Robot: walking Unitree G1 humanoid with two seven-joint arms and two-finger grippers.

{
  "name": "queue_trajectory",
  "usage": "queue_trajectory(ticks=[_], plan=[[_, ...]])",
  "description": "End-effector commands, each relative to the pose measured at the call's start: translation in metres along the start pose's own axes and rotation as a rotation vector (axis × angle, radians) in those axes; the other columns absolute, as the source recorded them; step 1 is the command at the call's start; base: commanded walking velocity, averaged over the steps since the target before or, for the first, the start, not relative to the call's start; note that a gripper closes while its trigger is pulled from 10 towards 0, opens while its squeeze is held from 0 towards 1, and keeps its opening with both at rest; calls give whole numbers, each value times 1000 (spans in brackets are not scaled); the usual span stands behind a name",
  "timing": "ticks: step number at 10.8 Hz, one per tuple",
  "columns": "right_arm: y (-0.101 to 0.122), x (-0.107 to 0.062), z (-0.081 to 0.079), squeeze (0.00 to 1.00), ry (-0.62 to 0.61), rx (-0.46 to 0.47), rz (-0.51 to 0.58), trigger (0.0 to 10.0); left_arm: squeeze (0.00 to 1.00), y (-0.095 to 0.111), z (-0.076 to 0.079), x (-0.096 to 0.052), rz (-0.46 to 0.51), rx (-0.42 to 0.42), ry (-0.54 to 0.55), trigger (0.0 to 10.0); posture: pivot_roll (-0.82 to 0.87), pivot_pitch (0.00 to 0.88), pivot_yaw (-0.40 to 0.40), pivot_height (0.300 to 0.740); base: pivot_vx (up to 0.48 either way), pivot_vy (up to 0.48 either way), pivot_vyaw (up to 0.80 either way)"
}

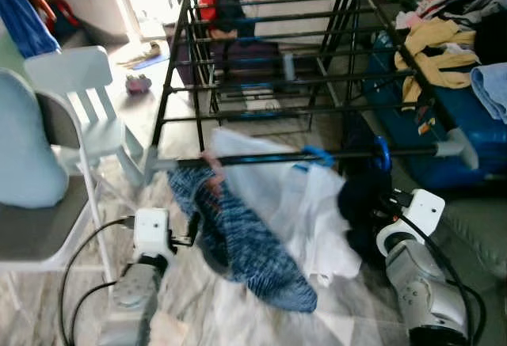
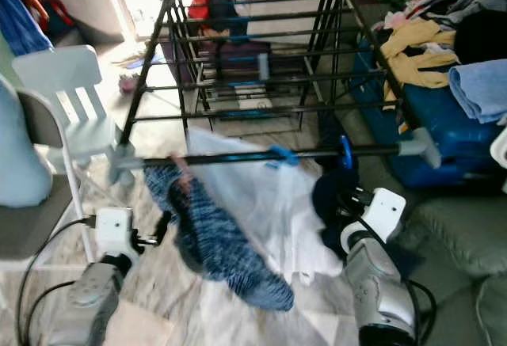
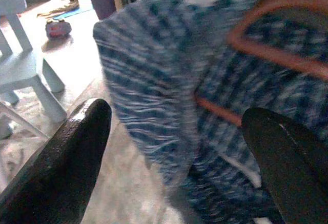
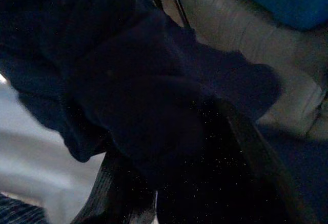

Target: Hang hanger

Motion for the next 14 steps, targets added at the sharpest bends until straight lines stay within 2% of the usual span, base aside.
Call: queue_trajectory(ticks=[1, 4, 5, 8, 9, 11, 14], plan=[[3, 1, -2, 0, 12, 4, 11, 10000, 0, -3, -3, -1, -18, 7, 9, 10000, -131, 0, 46, 740, 0, 0, 0], [14, 10, -1, 0, 12, 36, 8, 10000, 0, -5, -3, 0, -34, 7, 13, 10000, -130, 0, 46, 740, 0, 0, 0], [17, 16, 2, 0, -7, 61, -31, 10000, 0, -6, -3, 0, -41, 9, 15, 10000, -130, 0, 47, 740, 0, 0, 0], [22, 32, 20, 0, -109, 146, -111, 10000, 0, -9, -1, 1, -58, 10, 9, 10000, -129, 0, 50, 740, 0, 0, 0], [11, 34, 30, 0, -148, 124, -194, 10000, 0, -9, -1, 2, -63, 10, 9, 10000, -129, 0, 49, 740, 0, 0, 0], [-11, 33, 30, 0, -123, 130, -282, 10000, 0, -12, -1, 1, -79, 10, 10, 10000, -127, 0, 47, 740, 0, 0, 0], [-25, 31, 28, 0, -101, 130, -320, 10000, 0, -13, -1, 2, -88, 16, 9, 10000, -128, 0, 50, 740, 0, 0, 0]])
Point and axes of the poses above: a point about 5 cm out from each wrist's last joint towards the gripper, its own x axis pointing out of the wrist towards the gripper, its own y axis along the axis of the wrist's last joint, z = x × y, the point moved 6 cm from there along x, pointing out of the wrist towards the gripper, and after that the axes turned 13 degrees about -x, right-handed, at the moved point
